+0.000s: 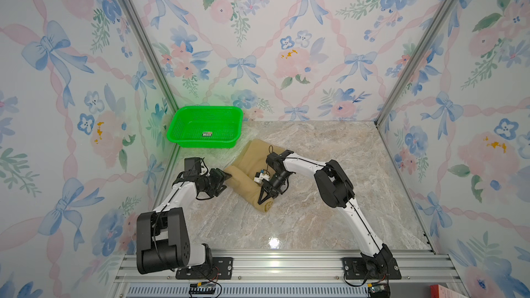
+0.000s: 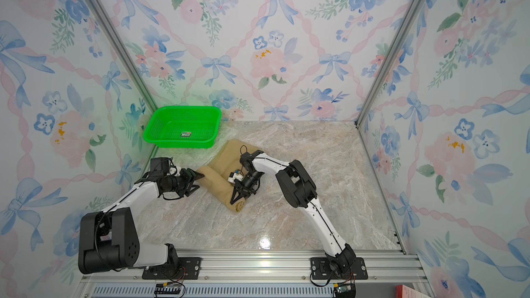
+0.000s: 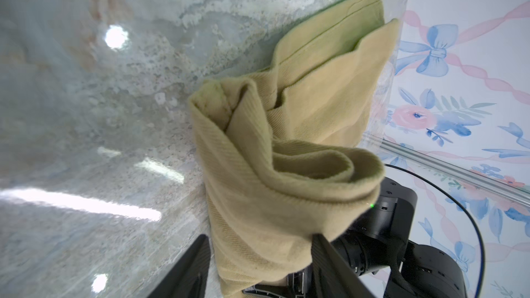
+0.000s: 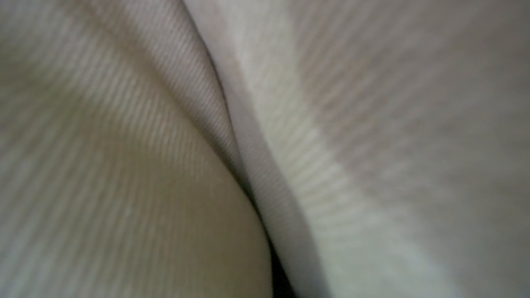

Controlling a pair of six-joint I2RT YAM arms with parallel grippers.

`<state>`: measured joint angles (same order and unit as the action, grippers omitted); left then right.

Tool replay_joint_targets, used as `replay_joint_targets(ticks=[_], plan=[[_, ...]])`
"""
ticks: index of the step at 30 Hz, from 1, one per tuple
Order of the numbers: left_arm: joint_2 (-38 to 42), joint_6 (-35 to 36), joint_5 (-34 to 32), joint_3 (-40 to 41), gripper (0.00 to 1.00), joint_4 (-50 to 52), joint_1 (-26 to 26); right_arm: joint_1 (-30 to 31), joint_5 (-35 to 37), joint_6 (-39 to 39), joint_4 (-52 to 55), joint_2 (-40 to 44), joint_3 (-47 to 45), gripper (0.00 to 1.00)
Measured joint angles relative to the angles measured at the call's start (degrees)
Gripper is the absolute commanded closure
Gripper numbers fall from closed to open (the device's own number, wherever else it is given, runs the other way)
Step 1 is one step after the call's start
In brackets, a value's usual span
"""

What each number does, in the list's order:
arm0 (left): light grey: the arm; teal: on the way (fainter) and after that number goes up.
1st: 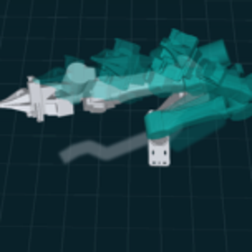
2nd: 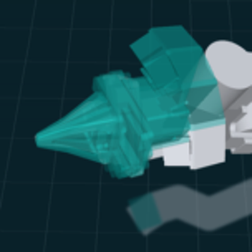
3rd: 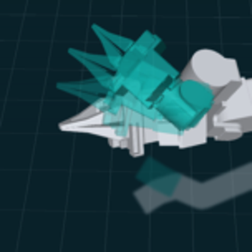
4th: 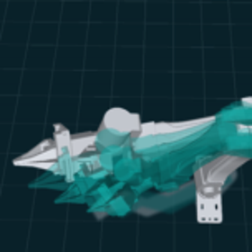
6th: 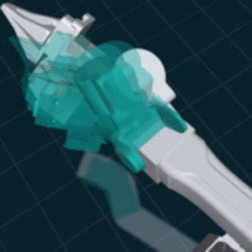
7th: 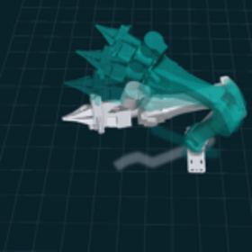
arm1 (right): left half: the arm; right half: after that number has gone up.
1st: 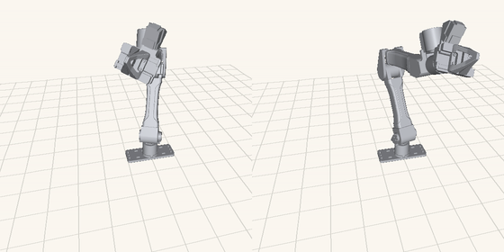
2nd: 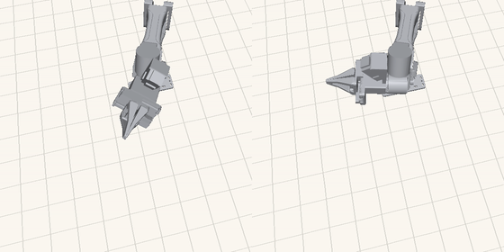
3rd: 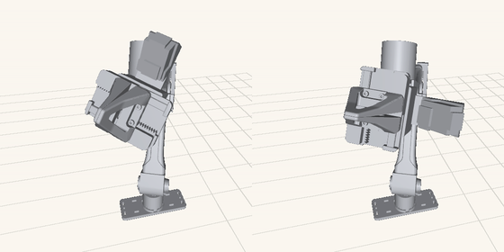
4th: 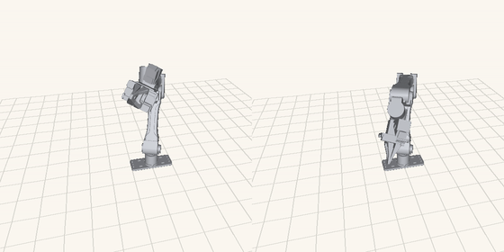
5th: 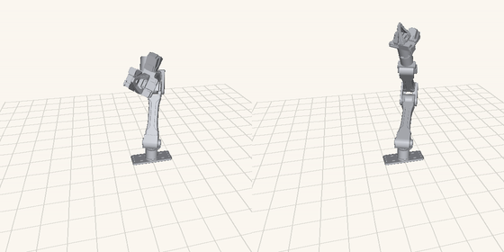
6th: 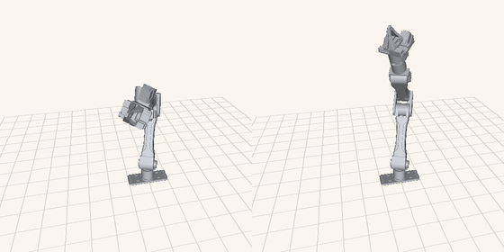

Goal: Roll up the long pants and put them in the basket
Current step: Roll the long pant at the center of the board.

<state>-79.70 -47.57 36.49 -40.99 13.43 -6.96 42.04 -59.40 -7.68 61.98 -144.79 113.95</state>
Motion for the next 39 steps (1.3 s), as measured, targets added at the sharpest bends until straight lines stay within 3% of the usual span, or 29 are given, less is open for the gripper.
replay_joint_targets(ticks=[9, 14, 15, 16, 18, 19, 24, 26, 30, 31, 32, 39], plan=[[-12.07, -0.48, 0.37, -0.37, 0.01, -6.58, 4.55, 0.00, -0.46, 0.00, 0.76, -0.63, 0.81, 0.87], [-13.25, -0.52, -1.31, -2.14, 0.03, -5.42, 5.51, 0.00, -0.37, -0.37, 1.20, -0.76, 1.40, 0.85], [-13.60, -0.52, -1.55, -2.75, 0.10, -4.61, 5.60, 0.00, -0.39, -0.46, 1.25, -0.76, 1.40, 0.85], [-14.01, -0.52, -1.60, -3.37, 0.25, -3.87, 5.64, 0.00, -0.37, -0.48, 1.27, -0.76, 1.42, 0.85], [-15.50, -0.57, -1.62, -5.55, 0.92, -1.31, 5.68, 0.00, -0.22, -0.63, 1.29, -0.76, 1.51, 0.86], [-16.52, -0.37, -1.88, -6.69, 1.00, 0.02, 5.75, 0.00, -0.09, -0.70, 1.31, -0.74, 1.60, 0.86], [-20.28, 1.53, -0.98, -12.68, 1.00, 7.37, 5.88, 0.07, 3.89, -0.83, 2.75, -0.74, 3.65, 0.87], [-20.28, 1.92, -1.66, -13.46, 1.00, 9.18, 5.99, 0.37, 7.54, -0.68, 4.20, -0.76, 5.33, 0.80], [-20.20, 2.89, -4.22, -16.72, 1.00, 15.41, 6.40, 1.81, 17.25, -0.63, 5.79, 0.90, 7.56, 0.45], [-20.11, 3.06, -4.66, -17.46, 1.00, 17.00, 6.40, 2.51, 20.37, -0.74, 5.81, 1.97, 7.89, 0.29], [-19.96, 3.21, -5.07, -18.18, 1.00, 18.84, 6.38, 3.34, 24.09, -0.70, 5.64, 3.30, 8.04, 0.02], [-19.02, 3.28, -5.53, -22.10, 1.00, 29.77, 6.38, 10.05, 47.71, 0.00, 1.07, 13.94, 5.42, 0.00]])
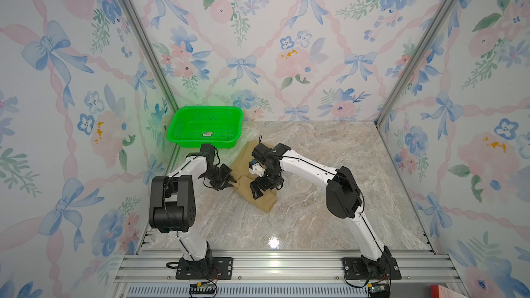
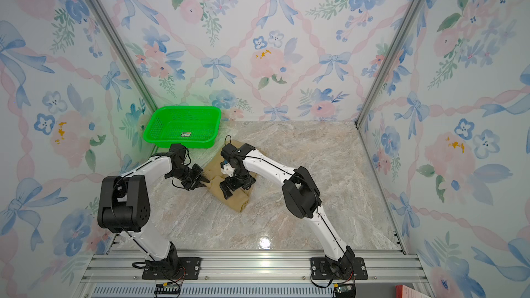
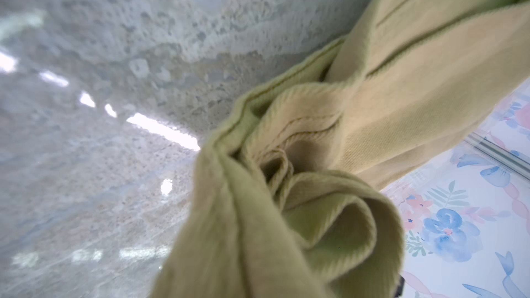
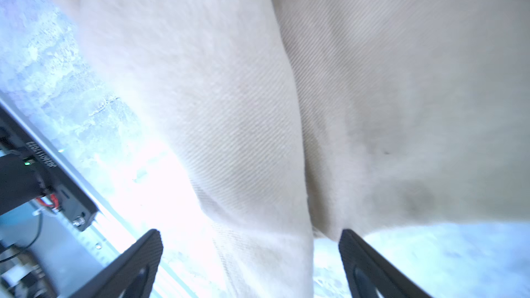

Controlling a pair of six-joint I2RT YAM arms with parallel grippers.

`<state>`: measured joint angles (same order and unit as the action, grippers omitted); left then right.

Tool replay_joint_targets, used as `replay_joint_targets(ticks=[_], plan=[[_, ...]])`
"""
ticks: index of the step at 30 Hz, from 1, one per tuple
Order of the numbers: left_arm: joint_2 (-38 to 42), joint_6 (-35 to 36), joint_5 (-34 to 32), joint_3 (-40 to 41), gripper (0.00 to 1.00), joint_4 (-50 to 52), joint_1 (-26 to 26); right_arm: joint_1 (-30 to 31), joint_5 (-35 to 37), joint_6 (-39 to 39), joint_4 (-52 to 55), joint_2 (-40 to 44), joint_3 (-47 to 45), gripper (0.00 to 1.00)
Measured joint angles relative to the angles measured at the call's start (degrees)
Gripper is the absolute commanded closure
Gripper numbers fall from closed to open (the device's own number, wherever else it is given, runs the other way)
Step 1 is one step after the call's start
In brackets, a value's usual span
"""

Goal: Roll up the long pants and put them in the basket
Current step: Roll the long pant at the center of the board.

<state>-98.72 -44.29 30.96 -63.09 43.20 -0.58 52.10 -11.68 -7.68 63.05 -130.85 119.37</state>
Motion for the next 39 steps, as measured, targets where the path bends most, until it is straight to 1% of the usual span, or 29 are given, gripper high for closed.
replay_joint_targets(ticks=[3, 7, 10, 13, 17, 21, 25, 32, 33, 34, 35, 37, 38, 39], plan=[[-0.02, -0.07, 0.13, -0.50, 1.00, 2.62, -0.11, 3.85, 8.50, 0.90, -2.75, 4.48, -2.80, 0.00], [-0.83, -0.15, 1.77, -1.09, 1.00, 5.01, -1.38, 11.04, 19.37, 2.49, -7.34, 8.52, -8.02, 0.00], [-2.12, -0.28, 3.72, -1.38, 1.00, 6.36, -3.39, 15.82, 25.57, 3.30, -10.05, 8.83, -11.87, 0.00], [-3.76, -0.17, 5.57, -2.27, 1.00, 8.46, -5.64, 18.93, 30.08, 3.78, -11.93, 8.55, -15.85, 0.00], [-4.85, 0.15, 6.71, -4.39, 1.00, 11.43, -7.58, 19.58, 35.91, 3.85, -13.79, 6.34, -18.51, 0.00], [-5.09, 0.42, 7.93, -6.56, 1.00, 13.86, -8.31, 19.61, 40.68, 3.87, -15.15, 3.08, -18.82, 0.00], [-7.02, 0.90, 8.83, -8.94, 1.00, 16.13, -8.35, 20.81, 47.21, 4.87, -16.90, 1.88, -17.84, 0.00], [-10.05, 2.14, 9.35, -12.11, 1.00, 20.02, -8.63, 22.25, 54.42, 6.69, -17.86, -1.14, -15.37, 0.01], [-10.14, 2.23, 9.62, -12.61, 1.00, 20.79, -8.70, 22.34, 55.12, 6.71, -17.90, -1.46, -15.08, 0.07], [-10.21, 2.43, 9.79, -13.25, 1.00, 21.42, -8.85, 22.38, 55.82, 6.71, -17.97, -1.75, -14.84, 0.10], [-10.21, 2.54, 10.03, -13.75, 1.00, 21.88, -8.96, 22.38, 56.43, 6.78, -18.14, -2.03, -14.73, 0.17], [-10.21, 2.56, 10.32, -14.38, 1.00, 22.62, -9.07, 22.32, 56.72, 6.69, -18.45, -2.86, -14.62, 0.52], [-10.21, 2.58, 10.49, -14.40, 1.00, 22.73, -9.11, 22.25, 57.02, 6.73, -18.53, -3.54, -14.51, 0.59], [-10.21, 2.56, 10.58, -14.38, 1.00, 22.93, -9.11, 22.23, 57.13, 6.71, -18.58, -4.20, -14.38, 0.62]])
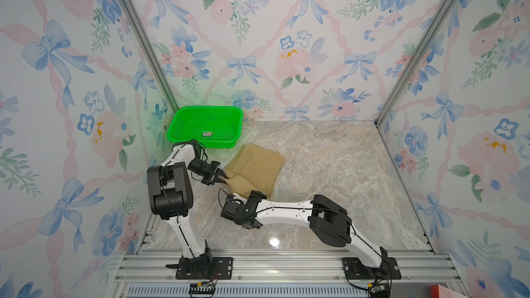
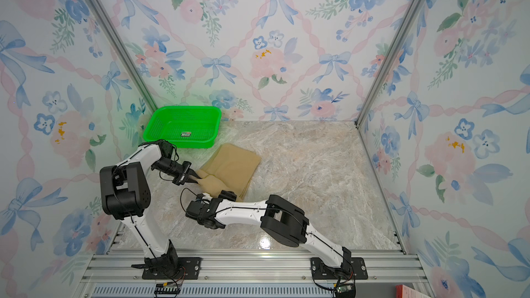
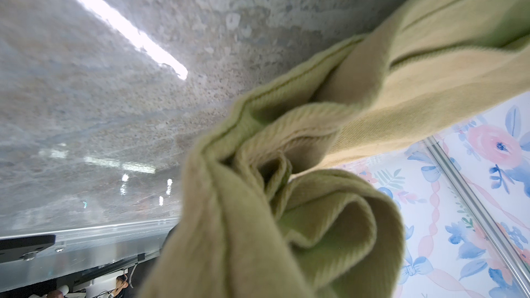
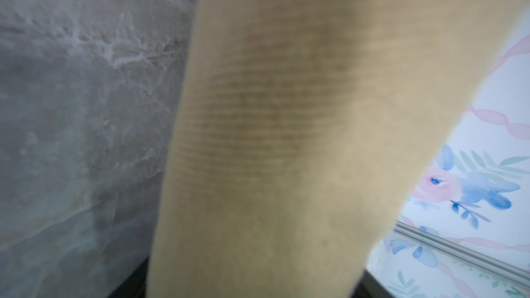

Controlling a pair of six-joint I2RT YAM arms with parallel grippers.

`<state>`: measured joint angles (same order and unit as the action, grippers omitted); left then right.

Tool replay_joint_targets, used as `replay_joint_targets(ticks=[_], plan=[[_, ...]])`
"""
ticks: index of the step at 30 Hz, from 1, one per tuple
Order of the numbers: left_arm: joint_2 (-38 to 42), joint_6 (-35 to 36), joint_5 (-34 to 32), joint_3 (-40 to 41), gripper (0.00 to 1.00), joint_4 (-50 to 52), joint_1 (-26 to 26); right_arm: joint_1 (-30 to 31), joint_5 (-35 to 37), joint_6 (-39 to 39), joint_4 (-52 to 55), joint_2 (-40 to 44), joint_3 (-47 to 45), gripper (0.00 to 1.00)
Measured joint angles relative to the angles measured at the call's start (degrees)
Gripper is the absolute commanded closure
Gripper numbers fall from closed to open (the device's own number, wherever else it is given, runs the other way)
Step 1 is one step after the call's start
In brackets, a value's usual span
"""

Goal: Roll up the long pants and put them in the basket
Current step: Roll the long pant at the center of the board.

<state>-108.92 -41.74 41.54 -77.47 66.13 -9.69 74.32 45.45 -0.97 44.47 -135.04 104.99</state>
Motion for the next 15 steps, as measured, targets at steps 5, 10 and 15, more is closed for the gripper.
replay_joint_targets(ticks=[5, 10, 15], plan=[[0.28, 0.22, 0.55, 0.85, 1.00, 0.09, -0.02, -0.09, -0.39, -0.11, -0.15, -1.29, 0.48, 1.00], [1.95, 1.46, -0.44, 2.40, 1.00, -0.48, -0.90, -0.98, -5.70, 0.44, -0.13, -0.13, 0.61, 1.00], [4.28, 3.48, -4.57, 3.56, 0.97, -0.26, -2.36, -4.37, -23.69, 0.83, 1.16, 4.59, 1.27, 1.00]])
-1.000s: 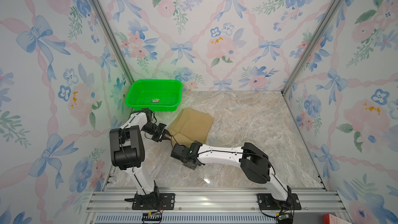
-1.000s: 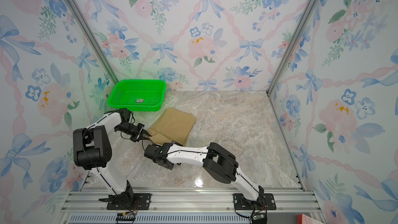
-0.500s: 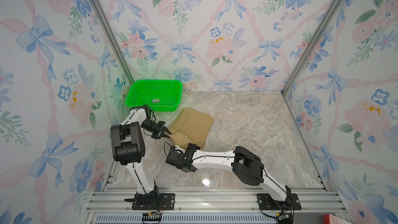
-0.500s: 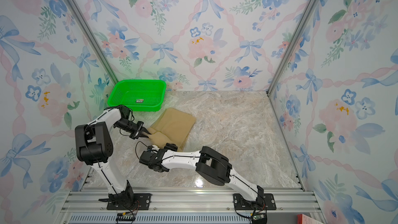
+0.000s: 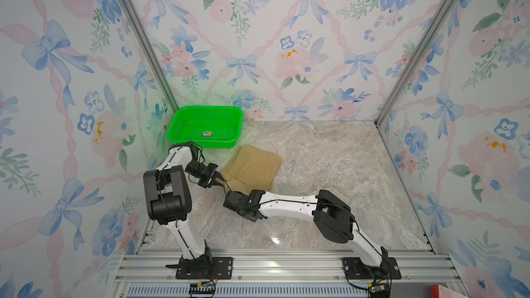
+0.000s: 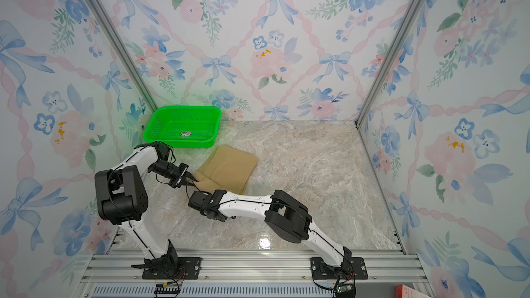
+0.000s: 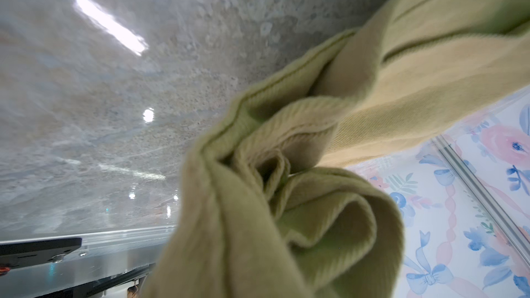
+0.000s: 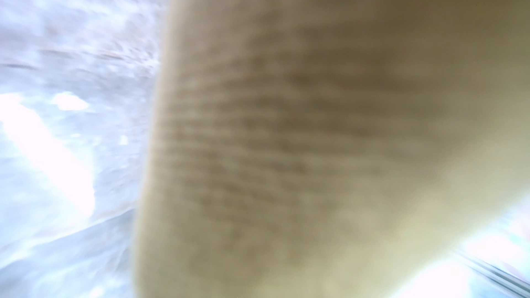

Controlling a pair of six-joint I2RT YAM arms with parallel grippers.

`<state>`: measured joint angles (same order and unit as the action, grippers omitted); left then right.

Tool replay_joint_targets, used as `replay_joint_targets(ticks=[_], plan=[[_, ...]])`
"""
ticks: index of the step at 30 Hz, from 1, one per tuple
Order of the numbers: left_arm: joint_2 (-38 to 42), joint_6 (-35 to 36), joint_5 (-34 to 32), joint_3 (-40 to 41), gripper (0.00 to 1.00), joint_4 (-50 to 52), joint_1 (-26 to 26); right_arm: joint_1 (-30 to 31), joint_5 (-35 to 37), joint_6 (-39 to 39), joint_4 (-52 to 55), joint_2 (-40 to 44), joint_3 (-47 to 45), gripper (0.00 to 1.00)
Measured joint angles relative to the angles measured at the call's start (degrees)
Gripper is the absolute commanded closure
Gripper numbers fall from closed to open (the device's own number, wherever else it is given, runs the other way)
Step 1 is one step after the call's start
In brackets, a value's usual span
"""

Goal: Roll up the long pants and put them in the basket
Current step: Roll the long pant at the center of the board.

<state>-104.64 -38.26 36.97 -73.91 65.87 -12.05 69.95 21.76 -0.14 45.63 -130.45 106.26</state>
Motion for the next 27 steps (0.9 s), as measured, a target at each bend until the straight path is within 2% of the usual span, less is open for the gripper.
replay_joint_targets(ticks=[3, 5, 6, 7, 13, 14, 16, 20, 23, 27], plan=[[1.20, 1.14, -1.90, 1.68, 0.81, 0.22, -1.31, -2.93, -12.24, 0.28, 3.74, 1.03, 3.74, 0.99], [1.46, 1.92, -3.02, 2.73, 0.49, 0.22, -1.66, -5.25, -20.55, 0.44, 6.43, 1.03, 6.49, 0.98], [1.49, 2.12, -3.78, 3.08, 0.41, 0.13, -1.66, -6.23, -23.85, 0.46, 7.76, 1.01, 7.56, 0.98], [1.49, 2.29, -4.50, 3.54, 0.35, -0.22, -1.66, -7.50, -28.02, 0.42, 9.35, 1.01, 8.66, 0.98], [4.57, 3.74, -7.76, 4.87, 0.22, -2.45, -1.66, -14.97, -49.55, -0.28, 14.58, -1.81, 12.09, 0.98], [5.90, 3.87, -7.98, 5.01, 0.03, -3.30, -1.66, -16.02, -52.61, -0.50, 14.82, -2.91, 12.20, 0.98], [8.55, 3.98, -8.04, 5.42, 0.01, -4.76, -1.70, -17.88, -57.96, -1.16, 15.10, -4.87, 11.96, 0.93], [17.55, 3.10, -6.56, 10.84, 0.01, -11.28, -1.70, -21.11, -67.95, -3.78, 14.53, -8.76, 10.51, 0.92], [24.00, 1.86, -3.65, 17.33, 0.01, -17.22, -1.68, -22.80, -72.57, -5.64, 14.21, -11.67, 10.51, 0.91], [26.21, -0.13, 0.07, 25.46, 0.01, -26.05, -1.66, -24.15, -77.46, -8.09, 13.66, -13.75, 10.47, 0.89]])
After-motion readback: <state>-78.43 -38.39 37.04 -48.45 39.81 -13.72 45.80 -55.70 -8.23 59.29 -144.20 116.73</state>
